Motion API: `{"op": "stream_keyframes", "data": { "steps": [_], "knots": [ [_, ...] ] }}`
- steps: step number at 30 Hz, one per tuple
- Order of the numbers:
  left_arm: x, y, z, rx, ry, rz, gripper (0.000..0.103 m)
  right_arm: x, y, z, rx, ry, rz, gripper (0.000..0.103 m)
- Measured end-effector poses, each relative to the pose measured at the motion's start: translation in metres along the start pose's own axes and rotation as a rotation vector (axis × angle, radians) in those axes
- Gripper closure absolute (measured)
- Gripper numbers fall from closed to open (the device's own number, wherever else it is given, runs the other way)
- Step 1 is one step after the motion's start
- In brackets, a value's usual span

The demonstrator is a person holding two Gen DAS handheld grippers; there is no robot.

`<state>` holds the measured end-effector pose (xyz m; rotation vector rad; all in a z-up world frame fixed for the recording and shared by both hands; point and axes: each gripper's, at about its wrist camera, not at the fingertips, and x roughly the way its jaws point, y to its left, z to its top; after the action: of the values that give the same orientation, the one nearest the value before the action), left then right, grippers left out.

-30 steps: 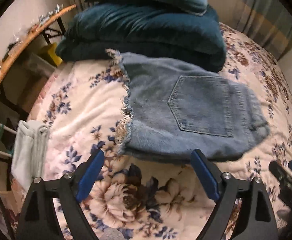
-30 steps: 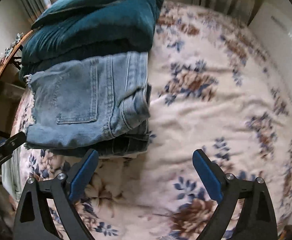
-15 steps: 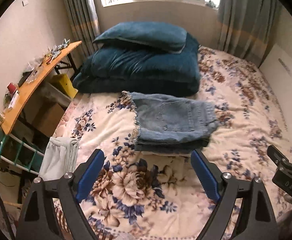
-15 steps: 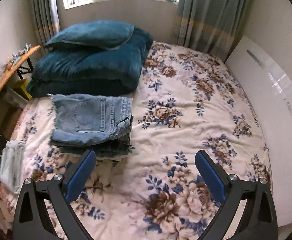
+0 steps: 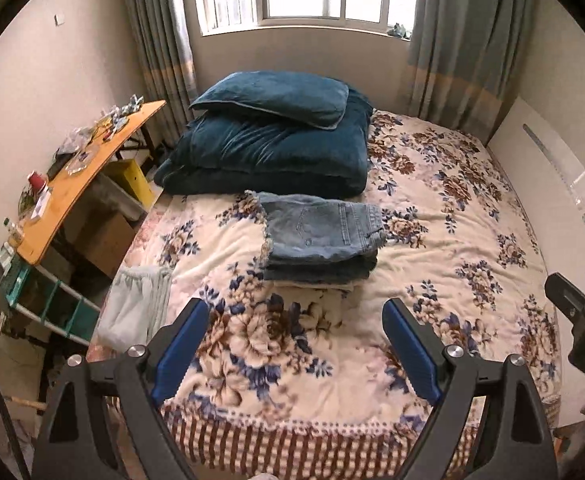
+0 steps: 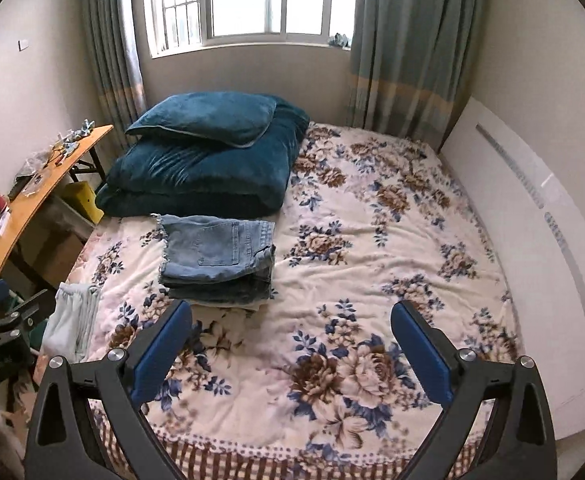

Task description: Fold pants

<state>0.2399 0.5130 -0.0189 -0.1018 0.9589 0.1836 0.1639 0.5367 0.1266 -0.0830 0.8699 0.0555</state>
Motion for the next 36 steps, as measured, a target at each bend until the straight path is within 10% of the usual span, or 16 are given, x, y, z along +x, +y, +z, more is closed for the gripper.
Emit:
{"op": "stream_keyframes", "data": {
  "steps": [21,36],
  "knots": [
    [-0.070,-0.008,-0.024,-0.015,-0.051,0.037,0.014,-0.079,-0.007,-0.012,-0.048,-0.017,0.091,0.001],
    [-0.001,-0.023,-0.005,-0.002,-0.086,0.101,0.000,0.014,-0.004,-0.006,-0.014,0.021,0.076,0.000]
  ]
}}
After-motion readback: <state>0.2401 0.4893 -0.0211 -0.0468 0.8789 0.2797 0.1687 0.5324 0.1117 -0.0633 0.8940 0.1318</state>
